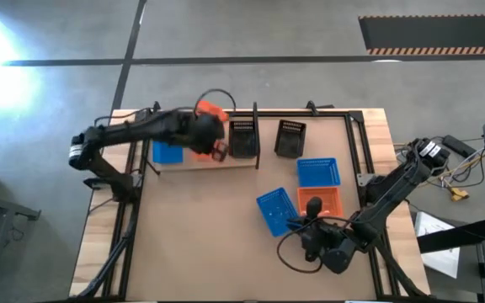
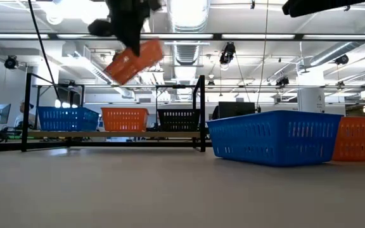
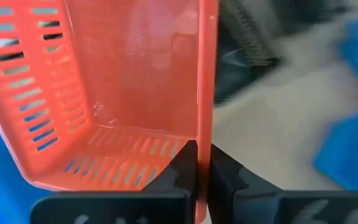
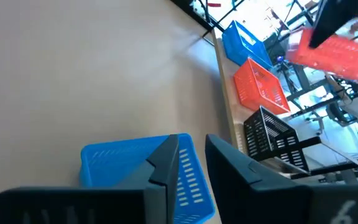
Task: Stack baskets on shelf by color
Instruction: Stack the top orange basket on top of the other orange basket on the shelf
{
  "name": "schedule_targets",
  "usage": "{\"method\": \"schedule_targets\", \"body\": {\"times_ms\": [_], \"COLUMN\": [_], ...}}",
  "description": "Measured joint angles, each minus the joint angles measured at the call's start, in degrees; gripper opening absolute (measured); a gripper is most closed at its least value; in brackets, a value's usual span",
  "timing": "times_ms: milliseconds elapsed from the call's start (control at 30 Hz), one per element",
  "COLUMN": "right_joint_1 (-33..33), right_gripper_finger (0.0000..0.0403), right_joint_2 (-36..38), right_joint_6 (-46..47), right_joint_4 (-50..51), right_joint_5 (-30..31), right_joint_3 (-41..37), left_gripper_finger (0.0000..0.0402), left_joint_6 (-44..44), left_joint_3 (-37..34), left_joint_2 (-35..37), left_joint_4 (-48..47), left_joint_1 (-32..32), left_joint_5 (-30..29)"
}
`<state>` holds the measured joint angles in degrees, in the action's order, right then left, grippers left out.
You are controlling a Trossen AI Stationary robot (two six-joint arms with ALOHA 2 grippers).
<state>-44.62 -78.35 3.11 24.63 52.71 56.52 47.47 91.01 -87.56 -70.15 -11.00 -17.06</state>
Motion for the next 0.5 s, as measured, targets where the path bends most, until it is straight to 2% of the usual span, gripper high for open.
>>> {"method": "schedule_targets", "body": {"times_ms": [133, 267, 500], "right_joint_1": [0.0, 0.0, 0.0], "right_gripper_finger": [0.0059, 0.0052, 0.0051], "right_joint_2": [-0.1, -0.1, -0.1], "right_joint_6": [0.0, -0.5, -0.6], "right_joint_4": [-0.3, -1.6, -3.1], "right_joint_5": [0.0, 0.9, 1.9], "right_joint_3": [-1.0, -2.4, -3.3], "left_gripper_finger": [0.0, 0.0, 0.0], "left_joint_6": [4.8, 8.3, 13.2], "left_joint_3": [-0.7, -0.2, -0.4], "left_joint_2": [-2.1, -4.0, -8.5], "left_joint_4": [-0.9, -0.3, -0.4], "left_joint_1": [-6.0, -6.3, -6.7], "left_joint_5": [5.5, 9.1, 10.9]}}
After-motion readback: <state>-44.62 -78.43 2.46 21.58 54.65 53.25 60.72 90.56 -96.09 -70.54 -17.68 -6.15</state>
